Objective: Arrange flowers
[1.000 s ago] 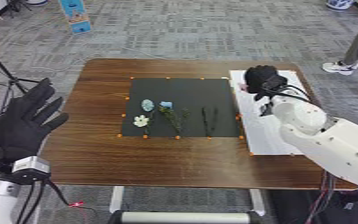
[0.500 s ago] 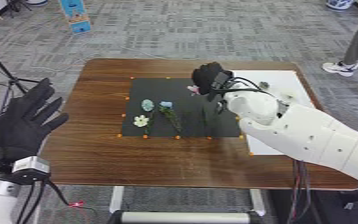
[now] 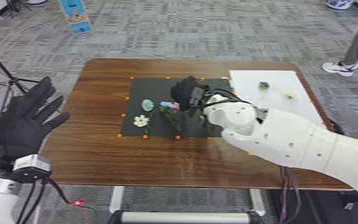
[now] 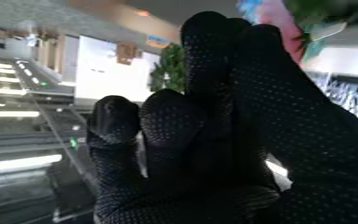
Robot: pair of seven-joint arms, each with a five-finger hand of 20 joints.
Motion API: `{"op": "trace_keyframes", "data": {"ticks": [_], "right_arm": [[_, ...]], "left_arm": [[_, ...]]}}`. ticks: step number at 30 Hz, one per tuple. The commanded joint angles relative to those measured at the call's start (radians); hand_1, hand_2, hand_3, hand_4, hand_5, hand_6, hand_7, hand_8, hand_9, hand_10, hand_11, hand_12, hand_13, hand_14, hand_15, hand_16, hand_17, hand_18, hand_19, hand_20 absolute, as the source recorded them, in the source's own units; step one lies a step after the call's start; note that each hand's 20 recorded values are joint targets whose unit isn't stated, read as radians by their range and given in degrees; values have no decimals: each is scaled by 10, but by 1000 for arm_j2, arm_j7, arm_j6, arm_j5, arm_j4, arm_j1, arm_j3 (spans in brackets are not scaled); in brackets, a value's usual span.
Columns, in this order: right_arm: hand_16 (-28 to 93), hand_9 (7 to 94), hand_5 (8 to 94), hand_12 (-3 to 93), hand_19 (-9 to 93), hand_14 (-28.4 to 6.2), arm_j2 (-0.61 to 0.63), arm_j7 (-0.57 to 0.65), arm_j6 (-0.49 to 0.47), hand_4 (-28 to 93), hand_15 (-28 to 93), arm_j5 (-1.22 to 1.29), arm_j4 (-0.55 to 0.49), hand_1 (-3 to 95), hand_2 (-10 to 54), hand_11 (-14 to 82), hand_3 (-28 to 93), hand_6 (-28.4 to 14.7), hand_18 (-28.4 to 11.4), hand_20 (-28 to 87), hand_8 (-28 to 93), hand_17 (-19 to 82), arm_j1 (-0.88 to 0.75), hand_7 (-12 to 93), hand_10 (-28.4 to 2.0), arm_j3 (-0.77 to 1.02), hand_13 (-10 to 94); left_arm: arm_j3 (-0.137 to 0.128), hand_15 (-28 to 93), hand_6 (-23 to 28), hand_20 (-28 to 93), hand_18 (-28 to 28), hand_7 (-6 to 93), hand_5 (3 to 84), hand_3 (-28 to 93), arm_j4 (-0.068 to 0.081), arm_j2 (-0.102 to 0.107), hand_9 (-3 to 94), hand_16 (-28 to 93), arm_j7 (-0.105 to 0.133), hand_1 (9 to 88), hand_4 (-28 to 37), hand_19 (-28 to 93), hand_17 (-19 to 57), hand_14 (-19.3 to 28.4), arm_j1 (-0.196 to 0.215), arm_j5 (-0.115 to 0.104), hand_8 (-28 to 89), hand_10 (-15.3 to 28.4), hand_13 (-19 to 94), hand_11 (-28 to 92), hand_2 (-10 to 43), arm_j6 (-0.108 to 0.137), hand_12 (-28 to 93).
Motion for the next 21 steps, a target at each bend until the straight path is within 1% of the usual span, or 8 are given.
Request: {"op": "trace_keyframes", "data": {"ticks": [1, 4, 6, 8, 13, 16, 17, 21], "right_arm": [[366, 839, 724, 446, 889, -52, -37, 30, 4, -283, 788, -25, 35, 520, -95, 250, 793, 44, -191, 584, -5, 352, -2, 470, -47, -1, 667], [364, 840, 723, 445, 890, -52, -39, 48, 48, -283, 789, -72, 44, 520, -95, 249, 792, 44, -192, 584, -4, 353, -3, 470, -48, -3, 668], [362, 840, 724, 445, 891, -52, -42, 48, 40, -283, 790, -49, 41, 518, -95, 249, 793, 43, -191, 583, -5, 353, -6, 469, -48, 6, 669], [361, 841, 724, 444, 892, -52, -47, 50, 44, -283, 792, -72, 50, 519, -95, 249, 792, 43, -191, 584, -5, 354, -3, 469, -47, -1, 670], [353, 841, 723, 444, 893, -53, -54, 50, 64, -283, 796, -90, 62, 521, -95, 249, 785, 44, -190, 584, -6, 353, 1, 469, -46, -18, 670], [350, 839, 723, 447, 892, -53, -51, 53, 79, -283, 798, -105, 66, 523, -95, 249, 781, 44, -191, 585, -8, 353, 15, 470, -46, -41, 669], [348, 839, 722, 446, 892, -53, -55, 49, 80, -283, 799, -103, 72, 525, -95, 247, 778, 45, -189, 584, -9, 353, 16, 471, -46, -43, 668], [345, 839, 722, 446, 891, -52, -55, 46, 106, -283, 800, -108, 94, 527, -95, 246, 773, 47, -189, 584, -12, 353, 27, 472, -47, -65, 668]], "left_arm": [[1, 46, 16, 56, 231, 131, 215, 581, -2, 0, 166, 77, -3, 247, -283, 348, -155, 122, 5, -2, -72, 77, 129, 59, -85, -3, 220], [-2, 45, 16, 56, 231, 131, 215, 582, -4, -2, 166, 77, -4, 246, -283, 348, -155, 122, 10, -3, -72, 77, 128, 59, -86, -2, 220], [-4, 45, 16, 56, 231, 131, 215, 582, -4, -2, 166, 77, -3, 245, -283, 348, -155, 122, 11, -3, -72, 77, 128, 59, -86, 2, 219], [-5, 46, 16, 57, 231, 131, 215, 584, -4, -2, 166, 77, -6, 244, -283, 347, -156, 123, 11, -4, -72, 77, 128, 58, -86, 1, 219], [-2, 46, 17, 57, 231, 130, 215, 584, -2, -1, 166, 76, -7, 244, -283, 347, -156, 123, 6, -3, -72, 77, 128, 57, -85, -1, 218], [2, 45, 17, 57, 231, 129, 215, 580, 0, 2, 166, 76, -7, 246, -283, 347, -156, 123, 1, -4, -72, 77, 128, 57, -83, 3, 218], [1, 45, 17, 57, 231, 129, 215, 582, -2, 0, 165, 76, -7, 245, -283, 347, -156, 124, 6, -4, -71, 77, 127, 57, -84, 5, 218], [1, 45, 17, 57, 231, 129, 215, 585, -2, 0, 165, 76, -6, 244, -283, 346, -156, 123, 4, -4, -71, 77, 127, 55, -83, 6, 218]]}}
